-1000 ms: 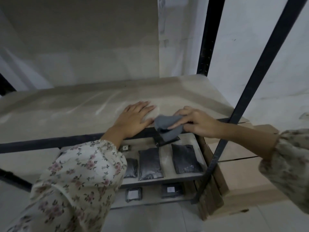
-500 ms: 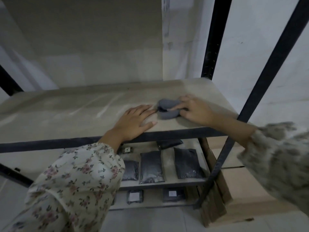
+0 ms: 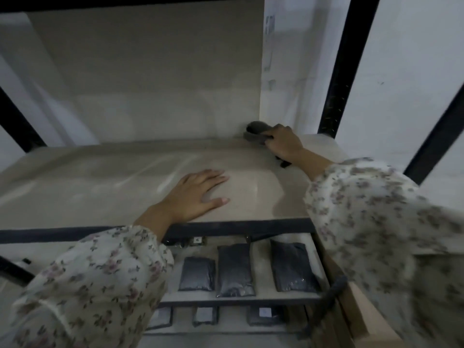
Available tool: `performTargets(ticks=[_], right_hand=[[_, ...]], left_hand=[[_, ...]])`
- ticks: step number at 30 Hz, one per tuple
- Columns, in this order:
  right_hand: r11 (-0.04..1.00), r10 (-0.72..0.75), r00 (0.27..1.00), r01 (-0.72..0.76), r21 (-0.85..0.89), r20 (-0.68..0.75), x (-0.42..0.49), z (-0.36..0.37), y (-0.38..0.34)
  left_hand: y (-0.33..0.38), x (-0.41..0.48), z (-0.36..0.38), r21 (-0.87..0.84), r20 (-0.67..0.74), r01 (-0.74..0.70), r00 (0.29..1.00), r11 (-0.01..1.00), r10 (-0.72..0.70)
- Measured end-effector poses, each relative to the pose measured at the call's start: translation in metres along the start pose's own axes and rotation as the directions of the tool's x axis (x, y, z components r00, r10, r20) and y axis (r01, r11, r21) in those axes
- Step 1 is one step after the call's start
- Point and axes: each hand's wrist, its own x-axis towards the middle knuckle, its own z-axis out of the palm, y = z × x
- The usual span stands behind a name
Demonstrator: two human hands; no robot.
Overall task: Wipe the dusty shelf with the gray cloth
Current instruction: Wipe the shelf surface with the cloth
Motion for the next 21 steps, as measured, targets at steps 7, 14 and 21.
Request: performTargets(ticks=[7,14,21], right_hand=[[0.985,-0.097,0.994,0.103,-0.139,0.049,-0.029,0.016,-0.013],[0.958,-0.153,0.983,0.124,0.257,0.097,-0.05,0.0,-0.029],[0.984,0.163,0.986,-0.164,-0.07,-0.016,0.038,0.011,-0.02]], left_hand=[[-0.002,-0.002,0.003,-0.011,0.026,-0.014,1.0,1.0,0.015],[-0.004,0.002,0.004,0.019,0.01,-0.024,1.0,1.0,0.024],[-0.005,0.001,0.004,-0.012,-0.005,-0.016,1.0,1.0,0.016]])
